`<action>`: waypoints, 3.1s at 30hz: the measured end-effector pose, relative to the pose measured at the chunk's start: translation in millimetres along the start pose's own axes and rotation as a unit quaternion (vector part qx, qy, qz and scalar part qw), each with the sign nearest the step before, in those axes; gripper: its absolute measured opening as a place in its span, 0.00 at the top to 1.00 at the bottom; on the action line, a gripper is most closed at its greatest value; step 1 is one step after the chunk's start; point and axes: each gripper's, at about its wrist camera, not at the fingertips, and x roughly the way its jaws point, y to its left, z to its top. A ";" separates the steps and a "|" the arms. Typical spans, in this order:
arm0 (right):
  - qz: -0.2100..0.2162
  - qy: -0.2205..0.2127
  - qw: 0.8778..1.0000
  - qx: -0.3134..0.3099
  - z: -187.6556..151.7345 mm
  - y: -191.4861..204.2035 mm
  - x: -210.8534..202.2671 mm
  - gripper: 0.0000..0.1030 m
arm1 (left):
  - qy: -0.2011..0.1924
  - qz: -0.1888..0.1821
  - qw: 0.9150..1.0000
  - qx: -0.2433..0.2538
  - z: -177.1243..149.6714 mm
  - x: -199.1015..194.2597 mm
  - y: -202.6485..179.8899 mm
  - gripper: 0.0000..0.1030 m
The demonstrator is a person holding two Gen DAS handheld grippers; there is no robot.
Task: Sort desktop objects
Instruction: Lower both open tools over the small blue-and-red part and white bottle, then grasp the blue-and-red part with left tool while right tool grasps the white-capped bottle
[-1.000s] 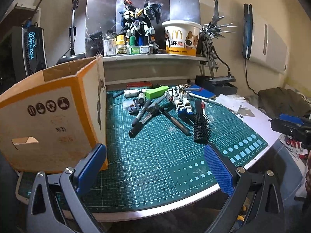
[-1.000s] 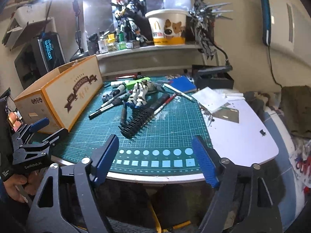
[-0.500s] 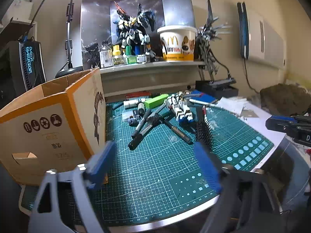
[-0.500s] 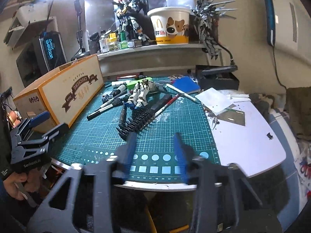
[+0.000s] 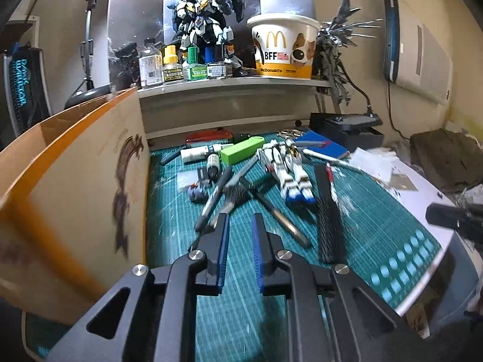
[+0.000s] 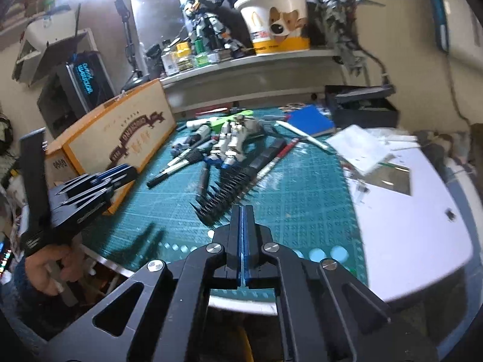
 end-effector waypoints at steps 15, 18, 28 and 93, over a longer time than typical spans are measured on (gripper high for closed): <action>0.082 0.017 0.992 -0.093 141.2 -4.2 101.9 0.77 | 0.091 0.064 0.991 -0.079 39.0 111.8 28.4 0.53; 0.100 0.028 0.990 -0.095 159.9 -4.3 124.3 0.77 | 0.119 0.041 0.983 -0.133 39.2 130.3 49.7 0.53; 0.134 0.045 0.984 -0.107 158.6 -8.0 154.8 0.68 | 0.121 0.031 0.978 -0.167 44.7 143.1 64.3 0.68; -0.020 -0.076 0.989 -0.124 129.1 95.8 0.3 0.81 | -0.035 0.001 0.998 -0.045 28.6 -66.4 -3.4 0.75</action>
